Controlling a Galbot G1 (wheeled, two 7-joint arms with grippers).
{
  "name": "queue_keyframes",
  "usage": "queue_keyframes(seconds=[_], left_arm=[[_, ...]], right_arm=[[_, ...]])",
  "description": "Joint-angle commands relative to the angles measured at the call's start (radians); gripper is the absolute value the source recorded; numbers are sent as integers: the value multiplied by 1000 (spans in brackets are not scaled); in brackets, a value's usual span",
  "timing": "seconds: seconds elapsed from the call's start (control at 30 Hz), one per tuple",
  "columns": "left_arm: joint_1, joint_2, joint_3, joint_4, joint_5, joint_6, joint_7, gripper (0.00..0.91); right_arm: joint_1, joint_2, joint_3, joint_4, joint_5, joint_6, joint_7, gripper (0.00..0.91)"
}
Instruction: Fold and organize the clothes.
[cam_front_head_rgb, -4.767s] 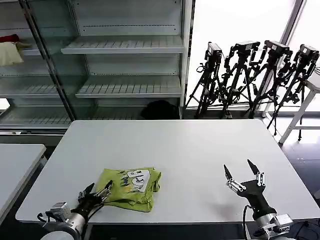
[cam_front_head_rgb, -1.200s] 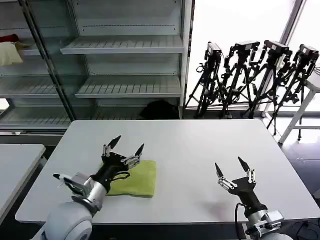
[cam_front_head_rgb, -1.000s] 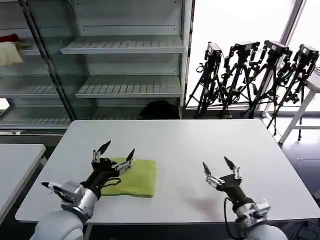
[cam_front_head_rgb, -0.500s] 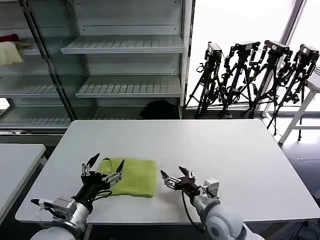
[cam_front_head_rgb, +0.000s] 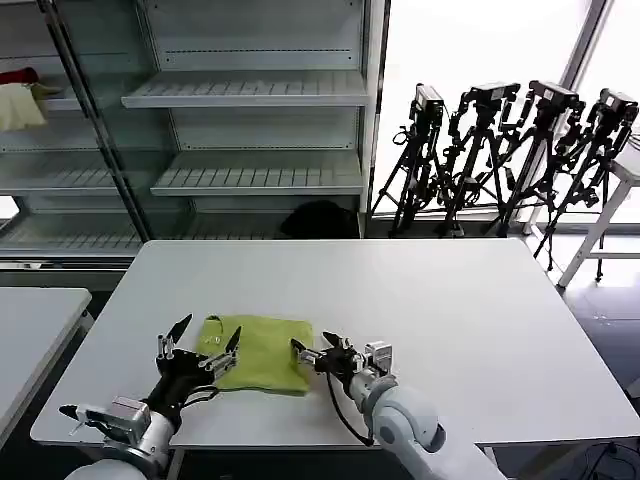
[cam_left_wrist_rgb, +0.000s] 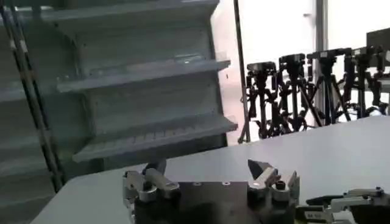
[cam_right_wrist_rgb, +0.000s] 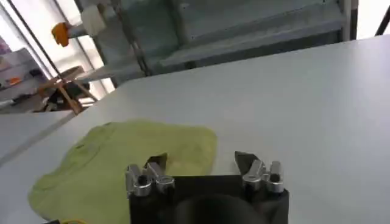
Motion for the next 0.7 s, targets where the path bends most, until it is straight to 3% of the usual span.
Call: queue_keyframes(seconds=[0.03,0.1,0.23,0.7], left_arm=[[13,-9,-11,4,11,0,9,907],[11,-10,-7,4,12,1,12,907],[7,-10,-2,6,15,3,18,907],[18,-10,-5,7,16,-1,22,907]], right_arm=[[44,38,-26,-69,-19,11,-3,292],[38,38,-19,-68,-19,24,-2,121],[28,32,-14,-55,-22,43,0,0],[22,18,7,-38,-30,73,-13,0]])
